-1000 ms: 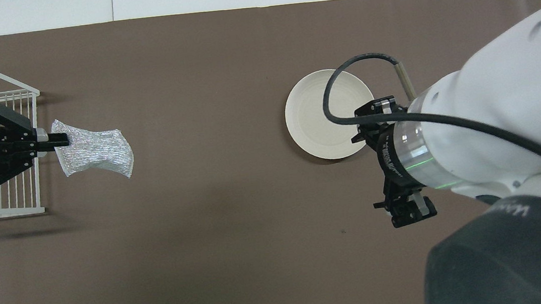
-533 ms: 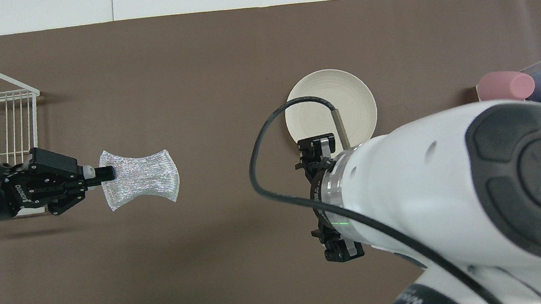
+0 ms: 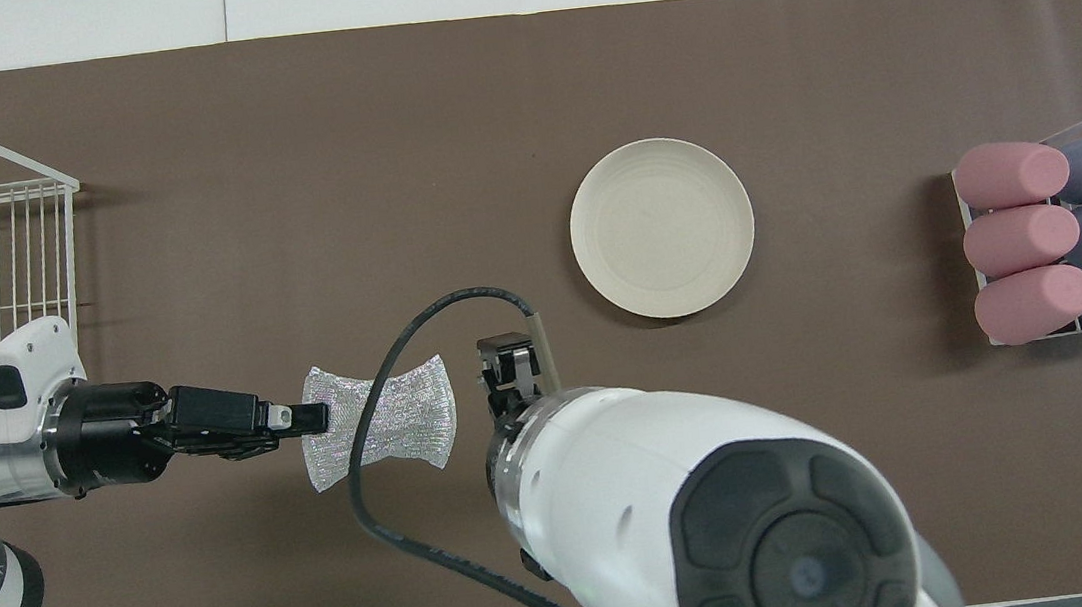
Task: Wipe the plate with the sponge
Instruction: 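Grasp the wrapped sponge with the right gripper from the left gripper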
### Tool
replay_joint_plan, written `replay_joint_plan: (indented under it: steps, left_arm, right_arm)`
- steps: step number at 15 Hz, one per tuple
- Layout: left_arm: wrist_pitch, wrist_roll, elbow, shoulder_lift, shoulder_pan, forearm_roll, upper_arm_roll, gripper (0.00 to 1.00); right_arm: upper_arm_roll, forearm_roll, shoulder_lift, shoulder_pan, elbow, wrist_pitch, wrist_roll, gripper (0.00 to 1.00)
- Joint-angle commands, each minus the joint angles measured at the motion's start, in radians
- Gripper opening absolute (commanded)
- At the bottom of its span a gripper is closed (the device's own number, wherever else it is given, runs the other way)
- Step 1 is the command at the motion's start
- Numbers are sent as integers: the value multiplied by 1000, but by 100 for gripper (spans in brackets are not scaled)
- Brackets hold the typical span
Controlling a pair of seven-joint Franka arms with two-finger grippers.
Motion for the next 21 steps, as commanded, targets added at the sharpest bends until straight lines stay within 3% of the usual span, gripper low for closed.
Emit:
replay_joint_plan:
  steps: [1,3,9,10,12,14,15,21]
  left_arm:
    - [-27,43,-8,1,-30,-24,11,0]
    - [-18,43,-14,-2,-45,-22,11,0]
    - [-27,43,-14,-2,-45,-21,11,0]
    - [-26,44,-14,-2,-45,-21,11,0]
    - [-30,43,-14,-2,-44,-17,11,0]
    - [-29,43,-14,-2,-44,-17,11,0]
    - [-30,43,-14,-2,-44,-17,11,0]
    - [-32,43,-14,-3,-44,-2,11,0]
  right_arm:
    - [-3,20,32,50,-23,68,14,100]
    - [-3,20,43,61,-49,132,13,100]
    - [-3,20,49,82,-57,153,17,100]
    - [-1,20,51,83,-63,177,16,92]
    - [-1,20,62,96,-66,202,2,46]
    - [-1,20,63,99,-65,203,-3,11]
    - [-1,19,63,99,-65,203,-15,0]
    - [-3,15,65,99,-60,191,-44,0]
